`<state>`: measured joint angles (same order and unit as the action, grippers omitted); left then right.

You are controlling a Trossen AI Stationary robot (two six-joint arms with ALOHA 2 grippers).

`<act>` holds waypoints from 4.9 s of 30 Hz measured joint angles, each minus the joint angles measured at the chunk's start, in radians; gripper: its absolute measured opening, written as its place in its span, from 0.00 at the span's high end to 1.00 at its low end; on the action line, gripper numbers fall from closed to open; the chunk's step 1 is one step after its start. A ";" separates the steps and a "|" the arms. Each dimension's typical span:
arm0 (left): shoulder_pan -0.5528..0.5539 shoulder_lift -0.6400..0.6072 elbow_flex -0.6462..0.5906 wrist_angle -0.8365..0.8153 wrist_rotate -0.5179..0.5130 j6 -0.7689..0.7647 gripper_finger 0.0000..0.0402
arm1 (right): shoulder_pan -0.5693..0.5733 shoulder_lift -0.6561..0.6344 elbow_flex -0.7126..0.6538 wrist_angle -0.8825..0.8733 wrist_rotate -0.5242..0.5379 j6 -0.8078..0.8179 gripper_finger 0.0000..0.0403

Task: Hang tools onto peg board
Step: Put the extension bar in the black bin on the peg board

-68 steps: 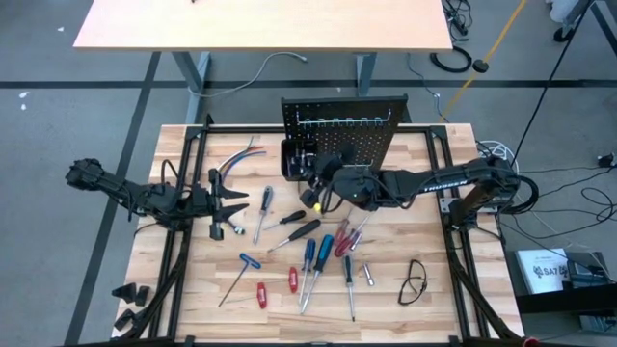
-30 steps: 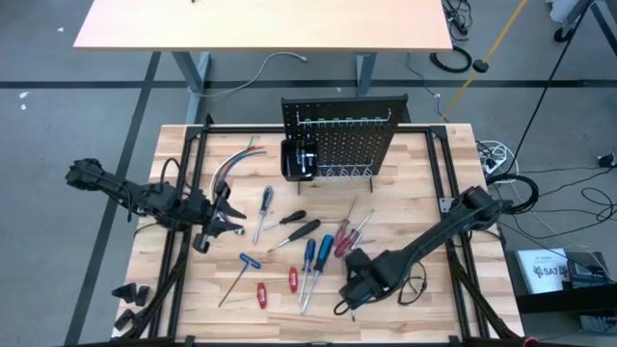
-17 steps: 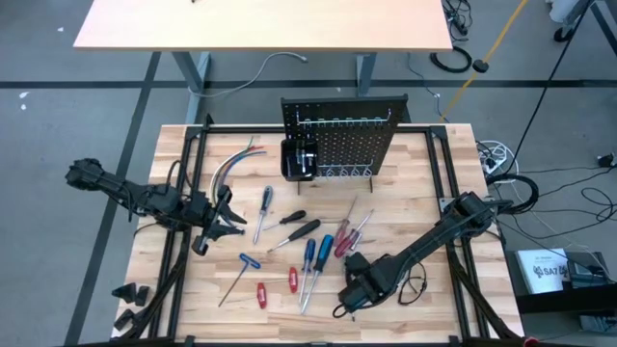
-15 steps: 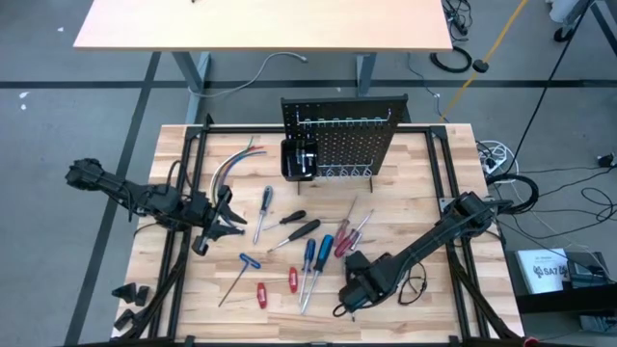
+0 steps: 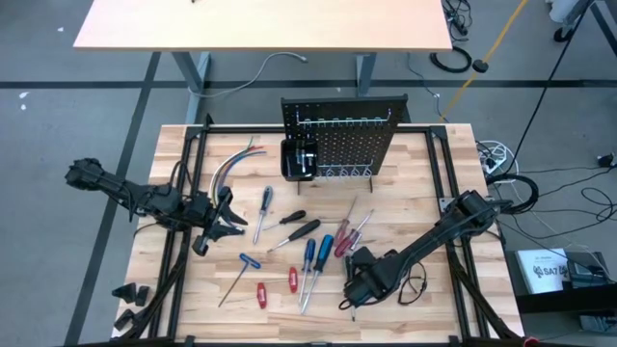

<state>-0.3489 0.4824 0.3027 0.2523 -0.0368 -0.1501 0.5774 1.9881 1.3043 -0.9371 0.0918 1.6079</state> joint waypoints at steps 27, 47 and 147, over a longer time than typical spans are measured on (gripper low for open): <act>0.000 0.002 0.000 0.002 -0.001 0.000 0.68 | -0.040 -0.012 0.476 -0.051 0.855 -0.380 0.94; 0.000 0.002 0.000 -0.033 -0.001 0.000 0.68 | -0.413 -0.009 0.715 0.359 1.002 -1.191 0.94; -0.001 0.116 0.001 -0.082 -0.046 -0.079 0.68 | -0.245 -0.022 0.023 -0.064 0.096 -1.911 0.81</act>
<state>-0.3496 0.5983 0.3038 0.1699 -0.0830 -0.2294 0.3325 1.9657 1.3276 -1.0009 0.1883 -0.3032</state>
